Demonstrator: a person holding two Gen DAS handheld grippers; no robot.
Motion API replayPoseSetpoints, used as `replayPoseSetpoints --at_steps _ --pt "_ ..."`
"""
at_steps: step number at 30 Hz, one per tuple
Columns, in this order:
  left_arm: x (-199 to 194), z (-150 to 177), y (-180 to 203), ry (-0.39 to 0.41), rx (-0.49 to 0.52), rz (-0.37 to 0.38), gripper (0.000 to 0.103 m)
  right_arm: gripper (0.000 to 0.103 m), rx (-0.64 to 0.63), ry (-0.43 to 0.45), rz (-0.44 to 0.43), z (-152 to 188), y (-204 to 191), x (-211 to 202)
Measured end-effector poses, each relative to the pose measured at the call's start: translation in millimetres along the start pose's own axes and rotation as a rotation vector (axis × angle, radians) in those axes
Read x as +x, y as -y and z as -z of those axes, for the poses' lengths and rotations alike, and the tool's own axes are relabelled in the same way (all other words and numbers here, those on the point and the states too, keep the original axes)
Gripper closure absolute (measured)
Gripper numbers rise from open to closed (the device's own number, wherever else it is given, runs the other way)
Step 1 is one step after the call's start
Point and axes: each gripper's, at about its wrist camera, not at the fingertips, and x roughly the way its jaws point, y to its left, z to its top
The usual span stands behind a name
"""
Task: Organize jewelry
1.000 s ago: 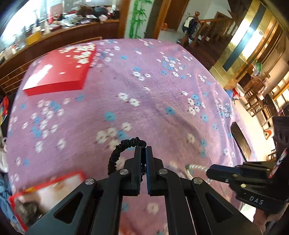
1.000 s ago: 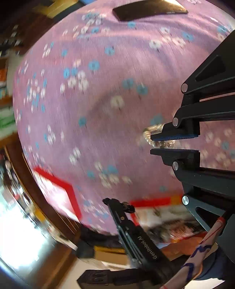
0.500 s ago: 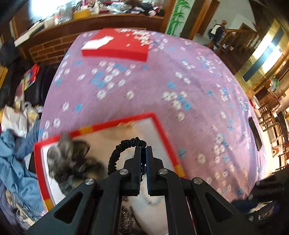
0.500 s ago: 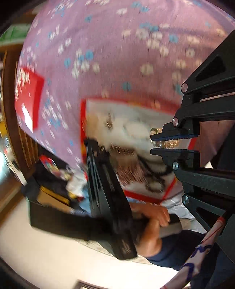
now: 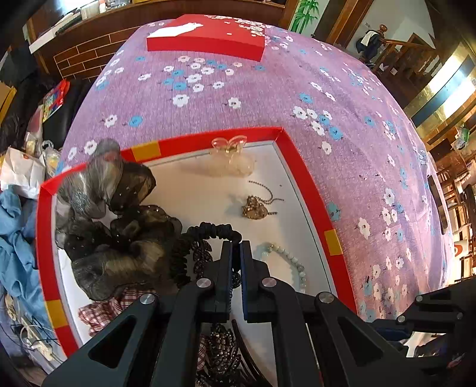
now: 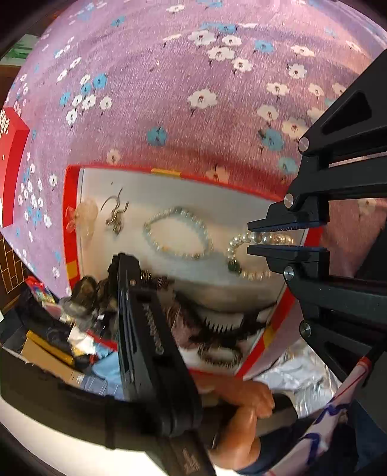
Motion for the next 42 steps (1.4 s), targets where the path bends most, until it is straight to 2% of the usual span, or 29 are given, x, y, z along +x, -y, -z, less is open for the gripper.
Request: replayPoseSetpoints --at_steps 4,11,15,18,21,25,35,38,39,42 --pt "4.5 1.9 -1.8 0.009 -0.006 0.021 0.098 0.093 -0.008 0.004 0.037 1.5 -1.8 7.1" --pt "4.5 5.9 -0.7 0.011 -0.022 0.031 0.096 0.092 -0.008 0.039 0.049 1.6 -3.5 -3.1" --pt "-3.4 7.2 0.8 0.028 -0.033 0.033 0.081 0.092 -0.001 0.075 0.054 2.4 -6.7 -15.5" --pt "-13.7 8.9 4.4 0.049 -0.037 0.038 0.080 0.092 0.009 0.110 0.068 2.0 -6.8 -28.4" --pt "-27.8 12.8 9.8 0.078 -0.045 0.029 0.079 0.084 0.023 0.144 0.086 4.2 1.1 -42.5" --pt "-44.5 20.1 16.8 0.118 -0.043 -0.006 0.075 0.082 0.047 0.170 0.105 2.0 6.2 -49.8" --pt "-79.8 49.3 25.3 0.191 -0.033 -0.123 0.071 0.081 0.046 0.179 0.116 3.7 3.4 -52.1" --pt "-93.9 62.2 22.8 0.223 -0.064 -0.162 0.064 0.071 0.018 0.194 0.139 3.0 -4.4 -53.7" --pt "-98.2 67.1 21.4 0.232 -0.075 -0.171 0.058 0.067 -0.001 0.205 0.153 3.2 -9.3 -55.4" --pt "-113.6 88.4 14.6 0.270 -0.123 -0.215 0.053 0.063 -0.061 0.235 0.199 4.7 -22.9 -59.1"
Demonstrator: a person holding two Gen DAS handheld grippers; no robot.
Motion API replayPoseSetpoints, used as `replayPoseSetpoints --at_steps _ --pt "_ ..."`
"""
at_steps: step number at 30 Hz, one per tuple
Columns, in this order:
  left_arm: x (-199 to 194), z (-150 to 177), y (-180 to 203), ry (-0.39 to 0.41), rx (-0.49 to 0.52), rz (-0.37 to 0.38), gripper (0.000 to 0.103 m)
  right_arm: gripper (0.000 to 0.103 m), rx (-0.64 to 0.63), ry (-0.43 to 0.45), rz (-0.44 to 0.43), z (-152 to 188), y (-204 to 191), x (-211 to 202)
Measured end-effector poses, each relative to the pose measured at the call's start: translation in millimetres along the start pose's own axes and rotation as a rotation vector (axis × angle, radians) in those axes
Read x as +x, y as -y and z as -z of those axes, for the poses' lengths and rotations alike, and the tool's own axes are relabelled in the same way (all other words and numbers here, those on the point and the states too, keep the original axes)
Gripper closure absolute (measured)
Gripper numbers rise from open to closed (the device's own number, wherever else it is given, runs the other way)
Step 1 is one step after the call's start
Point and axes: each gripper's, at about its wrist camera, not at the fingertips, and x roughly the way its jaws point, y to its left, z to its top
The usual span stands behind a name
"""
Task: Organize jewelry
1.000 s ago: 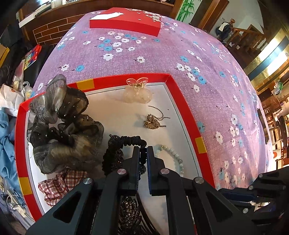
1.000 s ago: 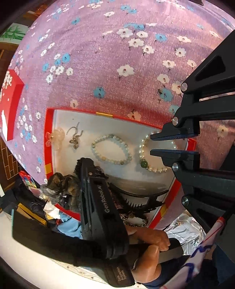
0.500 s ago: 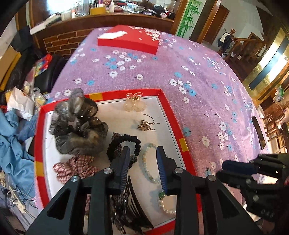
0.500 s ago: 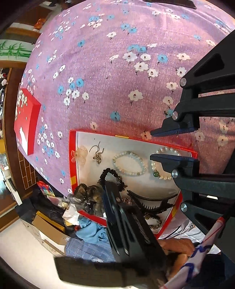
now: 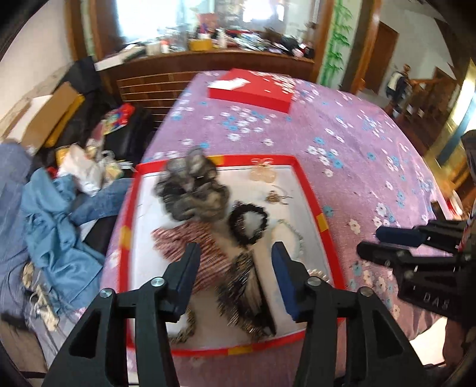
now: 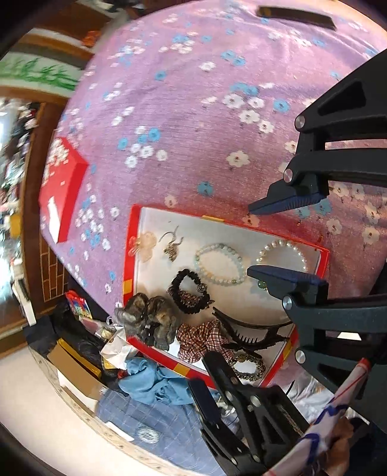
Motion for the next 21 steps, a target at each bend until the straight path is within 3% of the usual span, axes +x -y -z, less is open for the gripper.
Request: replayPoseSetpoints --at_steps 5,9,12,16,18,21 --pt "-17.0 24.0 -16.6 0.009 -0.057 -0.064 0.052 0.055 -0.094 0.043 0.044 0.9 -19.9 -8.1" --pt "-36.7 33.7 -26.9 0.060 -0.081 -0.163 0.050 0.047 -0.203 0.113 0.125 6.2 -39.5 -19.4" --pt "-51.9 33.6 -30.9 0.104 -0.092 -0.218 0.039 0.032 -0.308 0.191 0.212 13.7 -57.3 -31.8" --pt "-74.2 32.0 -30.1 0.175 -0.087 -0.301 0.017 0.028 -0.393 0.257 0.251 19.2 -70.3 -43.7" --pt "-80.2 30.2 -28.7 0.195 -0.085 -0.314 0.011 0.022 -0.414 0.276 0.256 20.7 -72.6 -47.8" --pt "-83.1 25.3 -24.9 0.204 -0.081 -0.342 0.011 0.022 -0.442 0.289 0.256 23.1 -75.7 -51.4"
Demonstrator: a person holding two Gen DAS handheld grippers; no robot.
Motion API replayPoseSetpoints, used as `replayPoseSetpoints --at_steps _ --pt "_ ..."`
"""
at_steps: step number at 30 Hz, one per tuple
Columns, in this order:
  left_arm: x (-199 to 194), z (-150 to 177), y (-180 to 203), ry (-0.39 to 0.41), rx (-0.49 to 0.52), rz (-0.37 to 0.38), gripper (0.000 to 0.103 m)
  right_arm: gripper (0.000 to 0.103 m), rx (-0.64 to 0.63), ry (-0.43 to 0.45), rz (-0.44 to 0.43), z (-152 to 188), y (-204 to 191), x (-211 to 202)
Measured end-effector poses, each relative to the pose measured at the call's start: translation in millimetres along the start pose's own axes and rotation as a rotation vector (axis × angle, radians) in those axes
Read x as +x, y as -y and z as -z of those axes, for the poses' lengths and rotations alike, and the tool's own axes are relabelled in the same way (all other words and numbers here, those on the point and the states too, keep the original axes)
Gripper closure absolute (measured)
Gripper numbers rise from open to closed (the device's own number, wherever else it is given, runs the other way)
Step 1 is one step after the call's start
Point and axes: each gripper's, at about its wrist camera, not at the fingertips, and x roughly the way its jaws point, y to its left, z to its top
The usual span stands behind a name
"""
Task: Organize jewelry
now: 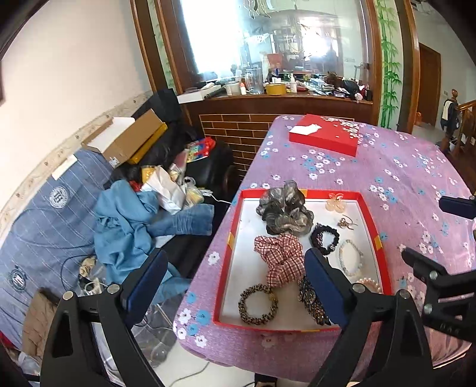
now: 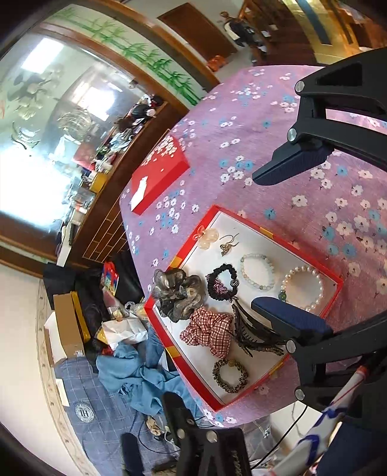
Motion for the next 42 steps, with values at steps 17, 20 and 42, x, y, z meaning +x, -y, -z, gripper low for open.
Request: replayPoseSetpoints --at_steps 17,20,42 --pt "3.9 -9.3 3.1 -0.036 -0.100 -0.021 0.010 0.017 0.005 0.007 -0.002 9.9 20.9 -6.5" --pt "-0.8 -8.3 8.3 -0.055 -0.106 -0.055 0.010 0.017 0.002 0.003 -0.014 17.0 25.8 -9.0" --pt "31.9 -2.3 -8.1 -0.129 0.019 -0.029 0.010 0.016 0.149 -0.180 0.055 22.4 8.3 10.6"
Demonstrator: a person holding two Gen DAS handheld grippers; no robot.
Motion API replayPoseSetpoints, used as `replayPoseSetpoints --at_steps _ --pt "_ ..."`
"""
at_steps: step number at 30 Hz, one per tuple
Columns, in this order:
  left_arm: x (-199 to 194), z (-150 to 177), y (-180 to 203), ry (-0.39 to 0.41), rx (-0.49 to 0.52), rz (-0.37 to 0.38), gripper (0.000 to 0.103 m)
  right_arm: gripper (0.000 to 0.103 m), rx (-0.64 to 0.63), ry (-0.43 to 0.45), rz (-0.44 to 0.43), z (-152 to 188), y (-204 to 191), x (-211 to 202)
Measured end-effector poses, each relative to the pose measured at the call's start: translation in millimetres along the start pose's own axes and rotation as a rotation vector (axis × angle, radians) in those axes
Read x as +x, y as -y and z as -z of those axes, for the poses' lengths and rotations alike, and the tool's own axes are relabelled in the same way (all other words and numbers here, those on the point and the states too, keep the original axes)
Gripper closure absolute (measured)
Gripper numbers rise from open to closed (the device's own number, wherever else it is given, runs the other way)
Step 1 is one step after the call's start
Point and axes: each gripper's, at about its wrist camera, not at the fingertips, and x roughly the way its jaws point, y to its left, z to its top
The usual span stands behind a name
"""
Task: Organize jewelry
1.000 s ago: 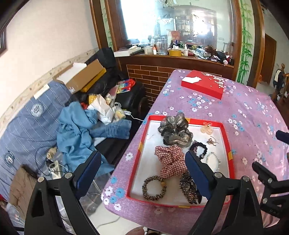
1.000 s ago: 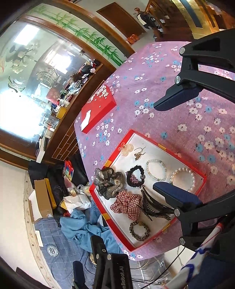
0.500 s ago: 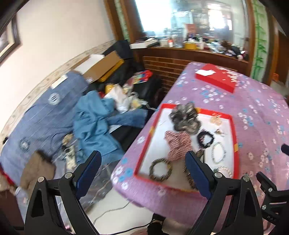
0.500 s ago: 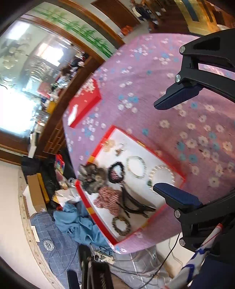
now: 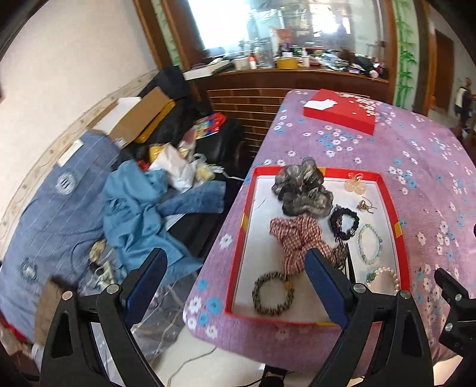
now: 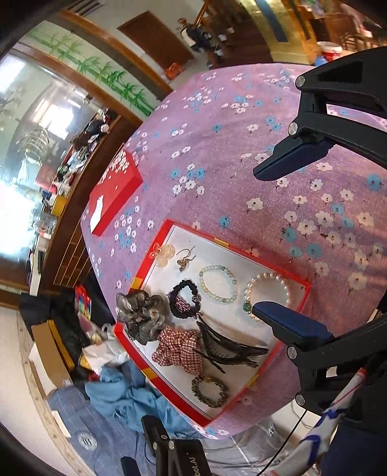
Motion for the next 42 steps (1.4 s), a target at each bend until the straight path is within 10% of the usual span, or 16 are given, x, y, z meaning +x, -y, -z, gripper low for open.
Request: replayPoseSetpoints --at_steps 14,42 --pt "32.3 -15.1 10.6 0.045 0.170 0.135 0.010 0.016 0.132 -0.130 0.096 -2.2 -20.3 19.1" --pt "-13.1 -14.6 20.9 0.057 0.010 -0.016 0.010 0.015 -0.026 0.062 0.002 -19.4 9.6 0.1"
